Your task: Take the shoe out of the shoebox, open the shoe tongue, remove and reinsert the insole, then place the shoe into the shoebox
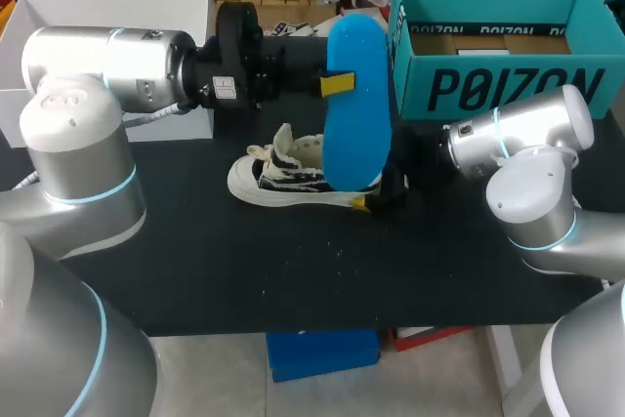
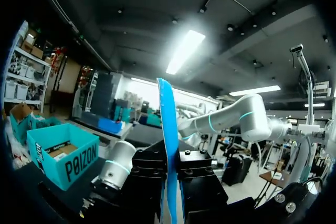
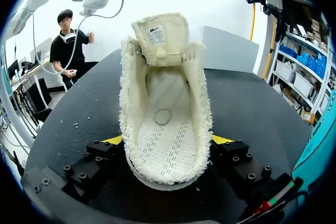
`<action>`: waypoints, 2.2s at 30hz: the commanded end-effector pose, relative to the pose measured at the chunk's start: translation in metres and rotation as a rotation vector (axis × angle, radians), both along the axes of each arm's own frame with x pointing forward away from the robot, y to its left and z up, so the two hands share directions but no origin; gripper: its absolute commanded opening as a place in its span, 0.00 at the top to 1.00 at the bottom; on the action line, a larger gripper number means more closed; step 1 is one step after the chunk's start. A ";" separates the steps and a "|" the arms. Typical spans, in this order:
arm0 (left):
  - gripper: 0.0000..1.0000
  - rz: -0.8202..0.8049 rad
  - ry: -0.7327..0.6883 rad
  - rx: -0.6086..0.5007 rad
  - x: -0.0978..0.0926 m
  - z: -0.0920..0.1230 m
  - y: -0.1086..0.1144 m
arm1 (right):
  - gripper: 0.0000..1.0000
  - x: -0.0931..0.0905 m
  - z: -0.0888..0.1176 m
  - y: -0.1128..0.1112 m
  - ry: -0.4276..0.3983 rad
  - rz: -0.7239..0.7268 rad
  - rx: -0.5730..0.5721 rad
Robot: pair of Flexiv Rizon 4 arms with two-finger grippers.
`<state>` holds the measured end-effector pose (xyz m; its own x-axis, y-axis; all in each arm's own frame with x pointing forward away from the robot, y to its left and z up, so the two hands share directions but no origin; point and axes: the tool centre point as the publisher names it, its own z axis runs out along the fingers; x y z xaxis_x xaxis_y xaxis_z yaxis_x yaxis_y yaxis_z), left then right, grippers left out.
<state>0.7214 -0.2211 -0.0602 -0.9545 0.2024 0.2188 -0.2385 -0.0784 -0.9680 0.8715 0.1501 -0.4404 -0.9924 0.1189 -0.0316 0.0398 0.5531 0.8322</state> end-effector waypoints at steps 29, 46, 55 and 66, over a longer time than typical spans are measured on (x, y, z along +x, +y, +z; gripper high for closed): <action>1.00 0.087 0.000 0.000 -0.014 0.001 0.008 | 0.00 0.001 0.027 -0.024 -0.087 -0.018 -0.197; 1.00 0.087 0.000 0.000 -0.014 0.001 0.008 | 0.00 0.012 0.048 -0.034 -0.095 0.063 -0.670; 1.00 0.087 0.000 0.000 -0.014 0.001 0.008 | 0.00 0.014 0.055 -0.030 -0.113 0.050 -0.857; 1.00 0.087 0.000 0.000 -0.014 0.001 0.008 | 0.00 0.014 0.058 -0.026 -0.108 0.068 -0.992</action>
<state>0.7080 -0.2101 -0.0588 -0.9676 0.1244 0.2197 -0.2322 -0.0968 -0.9678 0.8837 0.1194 -0.3855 -0.9808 -0.0658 -0.1836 -0.1149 0.9556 0.2715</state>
